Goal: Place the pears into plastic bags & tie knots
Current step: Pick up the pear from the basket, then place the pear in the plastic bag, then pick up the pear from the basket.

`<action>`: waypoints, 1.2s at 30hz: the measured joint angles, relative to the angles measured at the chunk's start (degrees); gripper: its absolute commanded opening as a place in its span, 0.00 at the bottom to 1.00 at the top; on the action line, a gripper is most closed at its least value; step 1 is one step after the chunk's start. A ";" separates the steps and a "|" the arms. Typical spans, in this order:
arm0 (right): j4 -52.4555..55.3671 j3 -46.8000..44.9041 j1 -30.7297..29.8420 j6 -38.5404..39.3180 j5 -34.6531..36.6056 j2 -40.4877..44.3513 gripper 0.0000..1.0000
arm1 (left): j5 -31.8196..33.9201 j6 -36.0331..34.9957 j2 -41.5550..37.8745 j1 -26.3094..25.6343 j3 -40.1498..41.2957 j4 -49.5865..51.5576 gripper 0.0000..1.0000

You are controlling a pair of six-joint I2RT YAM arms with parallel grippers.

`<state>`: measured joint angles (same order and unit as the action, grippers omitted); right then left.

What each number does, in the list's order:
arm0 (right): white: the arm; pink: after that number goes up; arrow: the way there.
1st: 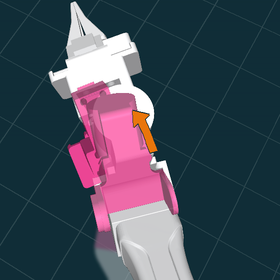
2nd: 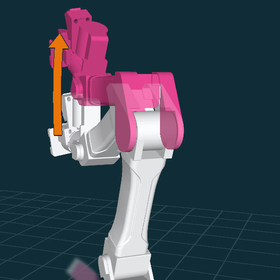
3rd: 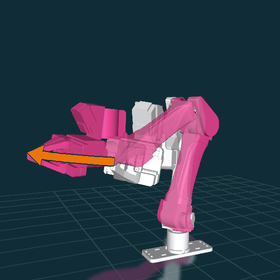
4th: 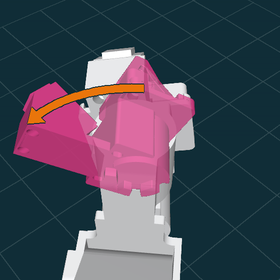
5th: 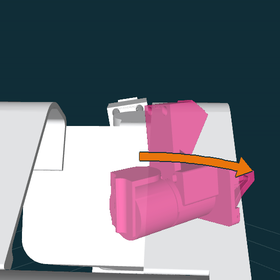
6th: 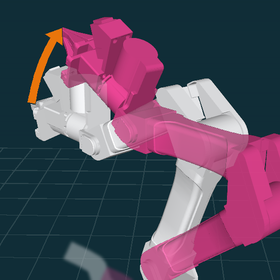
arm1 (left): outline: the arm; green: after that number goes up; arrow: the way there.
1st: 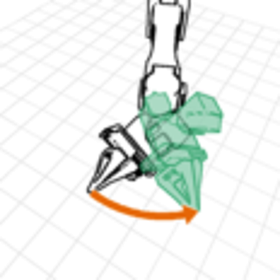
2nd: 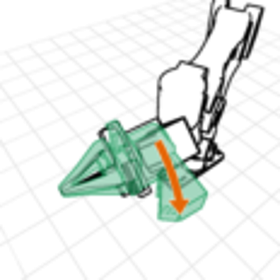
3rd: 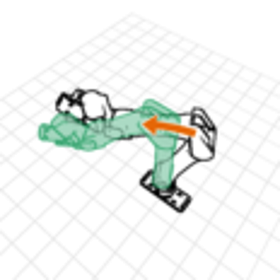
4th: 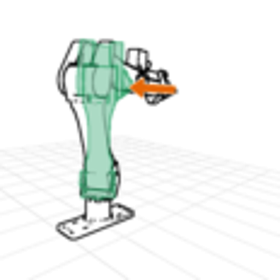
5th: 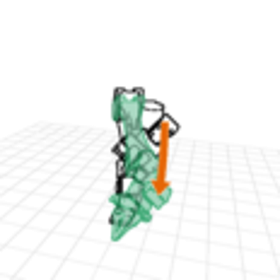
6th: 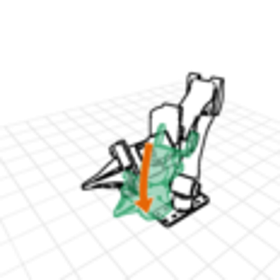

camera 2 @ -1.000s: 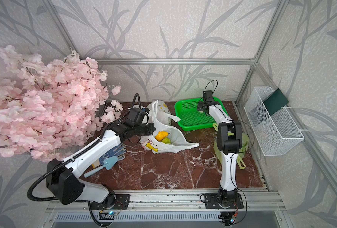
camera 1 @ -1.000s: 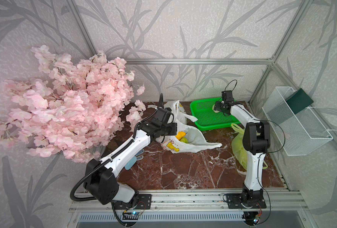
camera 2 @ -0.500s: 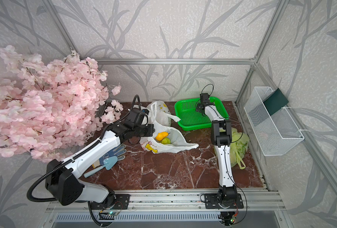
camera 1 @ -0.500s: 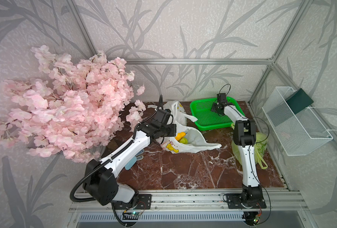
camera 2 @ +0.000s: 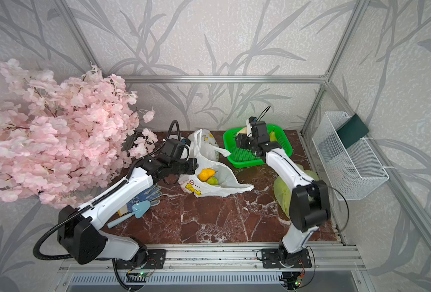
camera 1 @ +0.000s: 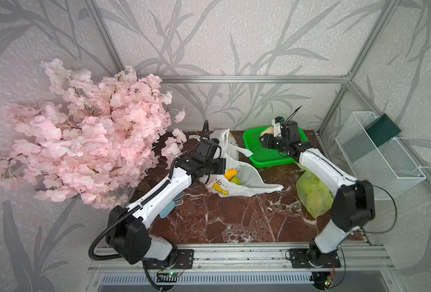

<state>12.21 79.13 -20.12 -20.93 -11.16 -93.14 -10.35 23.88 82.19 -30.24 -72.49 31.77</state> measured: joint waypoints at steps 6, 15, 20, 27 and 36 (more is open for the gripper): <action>-3.08 -11.23 -13.53 -0.33 -10.73 13.92 0.42 | -1.27 -1.36 1.86 0.83 -3.08 0.81 0.00; 8.20 -12.59 -16.96 4.39 -14.21 7.19 0.59 | -3.78 -2.32 2.71 1.33 -5.84 0.46 0.00; 18.05 -3.61 -17.70 10.40 -7.93 -1.22 0.83 | -5.29 -2.36 2.71 1.33 -5.84 -0.11 0.00; 25.24 6.78 -16.57 13.73 -5.97 -1.36 0.85 | -5.86 -2.40 3.19 1.55 -5.84 -0.52 0.00; 19.37 7.06 7.56 7.45 2.91 0.13 0.82 | -5.90 -2.45 3.41 2.08 -5.79 -0.57 0.00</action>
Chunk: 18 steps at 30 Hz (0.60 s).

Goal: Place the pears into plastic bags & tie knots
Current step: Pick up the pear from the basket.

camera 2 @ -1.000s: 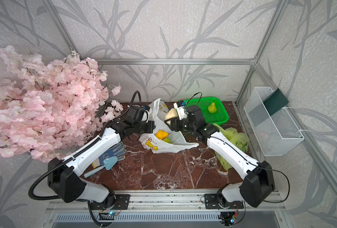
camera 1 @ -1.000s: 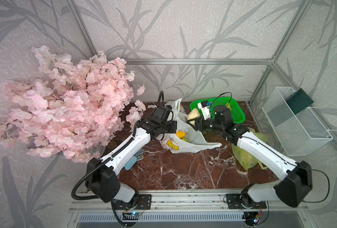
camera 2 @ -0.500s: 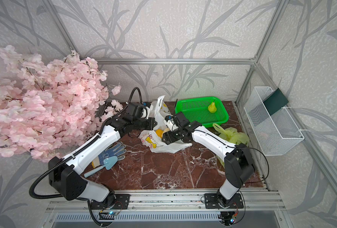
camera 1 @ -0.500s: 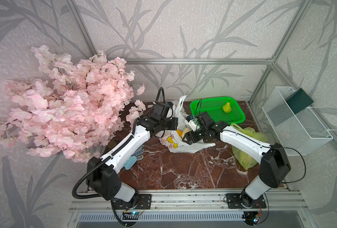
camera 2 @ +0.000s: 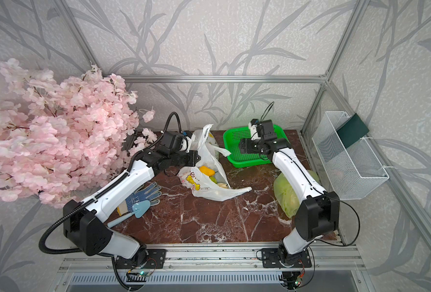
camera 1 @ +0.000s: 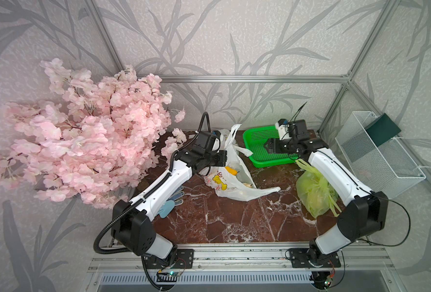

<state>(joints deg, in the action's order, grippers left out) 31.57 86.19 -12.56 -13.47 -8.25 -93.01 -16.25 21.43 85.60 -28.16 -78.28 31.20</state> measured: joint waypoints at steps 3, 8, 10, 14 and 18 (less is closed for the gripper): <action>-2.84 4.11 6.34 -1.99 6.51 -7.67 0.83 | -0.13 -0.09 0.00 0.11 0.00 0.00 0.00; -4.61 13.53 9.40 -3.50 15.23 -22.82 0.83 | -0.17 -0.61 0.00 0.11 0.22 0.02 0.00; -4.00 19.96 10.10 -3.54 17.42 -29.55 0.83 | -0.22 -0.74 -0.02 0.11 0.52 0.04 0.00; -0.66 36.48 11.15 -3.41 20.33 -43.19 0.83 | -0.17 -0.96 -0.02 0.11 0.90 0.13 0.00; 5.62 54.86 11.56 -3.21 22.03 -55.60 0.82 | 0.28 -1.60 -0.33 0.13 1.20 0.37 0.00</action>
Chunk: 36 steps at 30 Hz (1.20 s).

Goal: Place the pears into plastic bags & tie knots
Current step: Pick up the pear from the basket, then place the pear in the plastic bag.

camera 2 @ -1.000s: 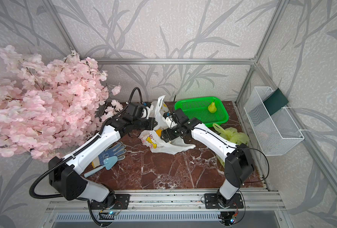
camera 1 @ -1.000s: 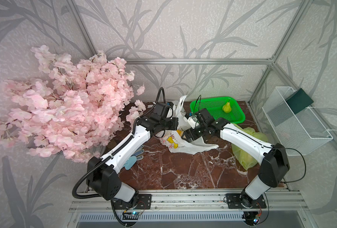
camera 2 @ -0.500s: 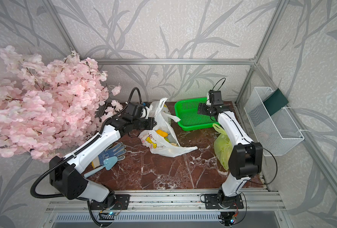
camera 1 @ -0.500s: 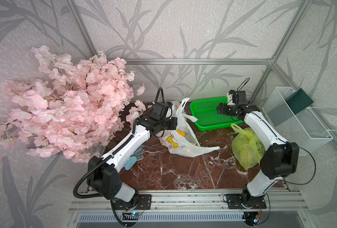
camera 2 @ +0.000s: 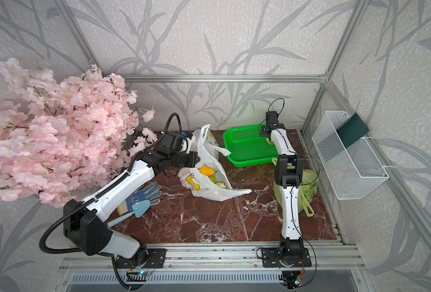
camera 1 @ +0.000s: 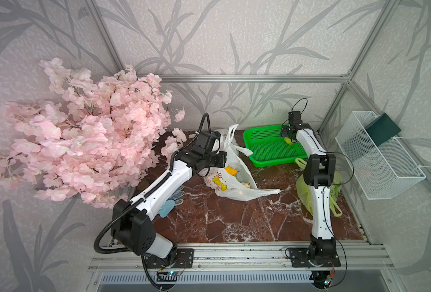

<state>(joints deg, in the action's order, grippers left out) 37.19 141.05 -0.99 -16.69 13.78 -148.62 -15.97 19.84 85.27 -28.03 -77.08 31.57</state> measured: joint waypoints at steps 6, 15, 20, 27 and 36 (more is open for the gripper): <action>7.54 14.78 0.39 0.11 1.51 -10.29 0.67 | 0.50 -0.76 -0.83 0.37 0.26 1.03 0.00; 6.93 1.36 1.09 1.29 -3.69 -1.53 0.32 | 0.81 -0.76 -1.64 0.42 0.33 1.05 0.00; 2.49 -19.85 -2.54 1.49 -9.16 16.41 0.31 | 0.90 -0.72 -1.64 0.42 0.55 0.98 0.00; -14.71 -51.43 -16.28 -1.53 -20.44 52.17 0.30 | 0.94 -0.85 -1.60 0.48 0.37 1.46 0.00; -31.45 -80.70 -35.19 -8.02 -24.11 74.03 0.26 | -0.70 -1.25 -0.37 0.85 -1.97 2.73 0.00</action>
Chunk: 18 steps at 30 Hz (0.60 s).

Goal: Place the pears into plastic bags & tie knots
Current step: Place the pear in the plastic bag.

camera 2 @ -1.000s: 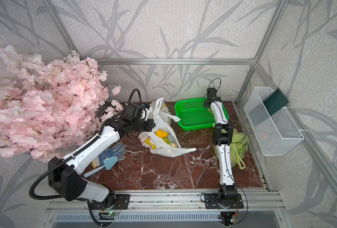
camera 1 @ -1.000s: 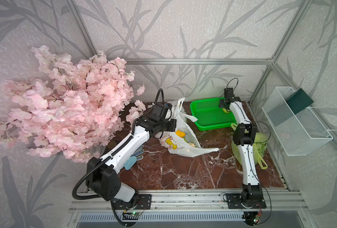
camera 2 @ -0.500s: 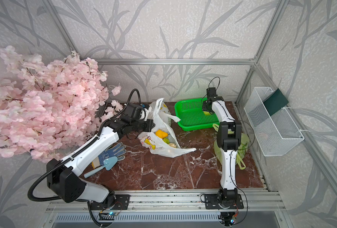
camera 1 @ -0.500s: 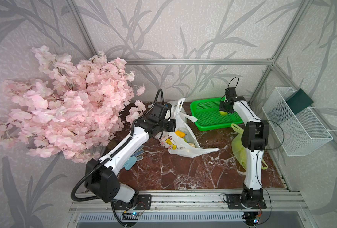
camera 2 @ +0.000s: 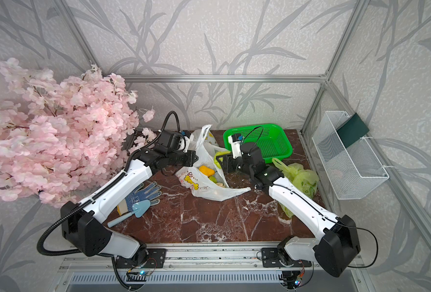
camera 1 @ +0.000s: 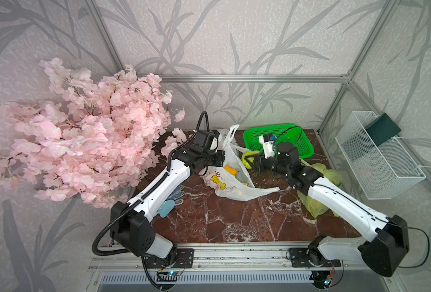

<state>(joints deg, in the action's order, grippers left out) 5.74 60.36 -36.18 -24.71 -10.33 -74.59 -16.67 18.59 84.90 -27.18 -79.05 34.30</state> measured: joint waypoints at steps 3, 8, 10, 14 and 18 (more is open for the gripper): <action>-0.83 -2.23 -3.41 -0.37 0.55 -2.99 0.26 | -0.72 0.04 0.00 0.00 0.00 -0.02 0.00; 1.60 4.11 -7.15 2.84 3.80 -12.55 0.55 | -1.97 0.09 0.00 0.00 0.00 0.00 0.00; 4.94 9.29 -8.68 4.37 5.03 -16.50 0.66 | -2.21 0.09 0.00 0.00 0.00 0.00 0.00; 10.88 14.40 -10.23 5.97 5.86 -18.16 0.78 | -2.38 0.09 0.00 0.15 0.00 -0.02 0.00; 16.50 14.25 -9.70 5.64 7.26 -13.29 0.79 | -2.34 0.09 0.00 0.39 0.00 -0.02 0.00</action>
<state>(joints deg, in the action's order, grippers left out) 22.24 74.61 -45.89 -19.07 -3.07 -87.88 -19.00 18.68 84.90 -26.79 -79.05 34.28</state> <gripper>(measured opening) 0.790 0.048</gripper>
